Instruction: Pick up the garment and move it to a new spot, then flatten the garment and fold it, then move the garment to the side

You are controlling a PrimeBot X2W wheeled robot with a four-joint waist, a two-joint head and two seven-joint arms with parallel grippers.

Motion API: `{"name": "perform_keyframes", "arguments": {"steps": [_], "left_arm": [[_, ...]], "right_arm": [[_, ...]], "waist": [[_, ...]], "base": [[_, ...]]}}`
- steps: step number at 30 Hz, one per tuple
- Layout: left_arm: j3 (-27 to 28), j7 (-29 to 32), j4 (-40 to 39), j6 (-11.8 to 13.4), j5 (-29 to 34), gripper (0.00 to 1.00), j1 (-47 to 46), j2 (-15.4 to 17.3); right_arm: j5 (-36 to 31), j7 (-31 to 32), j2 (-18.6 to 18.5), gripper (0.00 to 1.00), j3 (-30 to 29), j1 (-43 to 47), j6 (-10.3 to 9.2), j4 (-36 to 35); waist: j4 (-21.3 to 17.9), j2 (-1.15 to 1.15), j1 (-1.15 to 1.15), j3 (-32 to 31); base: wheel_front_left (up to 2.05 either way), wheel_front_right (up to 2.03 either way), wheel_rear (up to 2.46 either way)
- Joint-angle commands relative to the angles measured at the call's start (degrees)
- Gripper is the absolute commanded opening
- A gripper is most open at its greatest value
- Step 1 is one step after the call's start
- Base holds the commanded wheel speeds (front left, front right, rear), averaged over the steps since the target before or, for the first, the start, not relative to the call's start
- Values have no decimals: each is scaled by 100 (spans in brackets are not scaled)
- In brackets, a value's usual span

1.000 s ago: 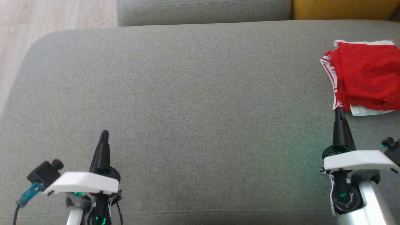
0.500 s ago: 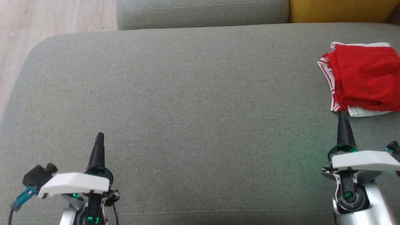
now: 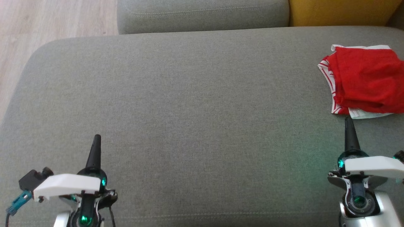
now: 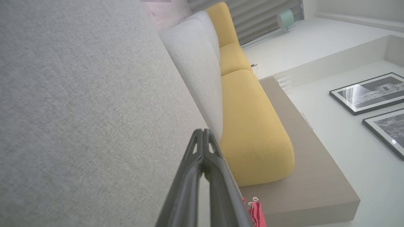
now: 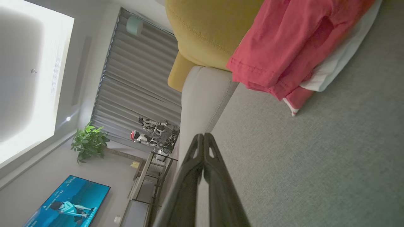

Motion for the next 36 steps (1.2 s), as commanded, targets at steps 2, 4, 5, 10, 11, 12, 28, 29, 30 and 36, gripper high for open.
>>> {"name": "perform_keyframes", "arguments": {"steps": [2, 4, 5, 10, 11, 12, 28, 29, 30, 36], "left_arm": [[206, 71, -151, -37, -215, 0, -293, 113], [232, 104, -137, -42, -332, 0, -296, 113], [245, 121, -130, -45, -390, 0, -298, 113], [310, 206, -95, -59, -682, 0, -306, 115], [324, 223, -88, -62, -740, 0, -307, 115], [337, 240, -81, -64, -799, 0, -309, 115], [551, 516, 32, -109, -1725, 0, -335, 114], [565, 533, 39, -111, -1783, 0, -337, 114], [578, 550, 46, -114, -1841, 0, -339, 114], [647, 638, 81, -128, -2130, 0, -347, 113]], "right_arm": [[260, 66, -83, 0, 35, -112, 28, -183], [395, 100, -82, 0, 20, -105, 29, -181], [462, 117, -82, 0, 13, -101, 29, -181], [798, 200, -79, 0, -25, -83, 31, -177], [865, 217, -79, 0, -32, -80, 31, -176], [932, 234, -78, 0, -40, -76, 31, -176], [2001, 505, -67, 0, -165, -20, 36, -164], [2068, 523, -67, 0, -173, -16, 36, -164], [2135, 540, -66, 0, -181, -13, 37, -163], [2469, 626, -62, 0, -221, 5, 38, -159]], "waist": [[-5, 0, 0, -15], [-8, 0, 0, -27], [-10, 0, 0, -33], [-20, 0, 0, -63], [-22, 0, 0, -69], [-24, 0, 0, -75], [-54, 0, 0, -170], [-56, 0, 0, -176], [-57, 0, 0, -182], [-67, 0, 0, -212]], "base": [[0, 0, 0], [0, 0, 0], [0, 0, 0], [0, 0, 0], [0, 0, 0], [0, 0, 0], [0, 0, 0], [0, 0, 0], [0, 0, 0], [0, 0, 0]]}}
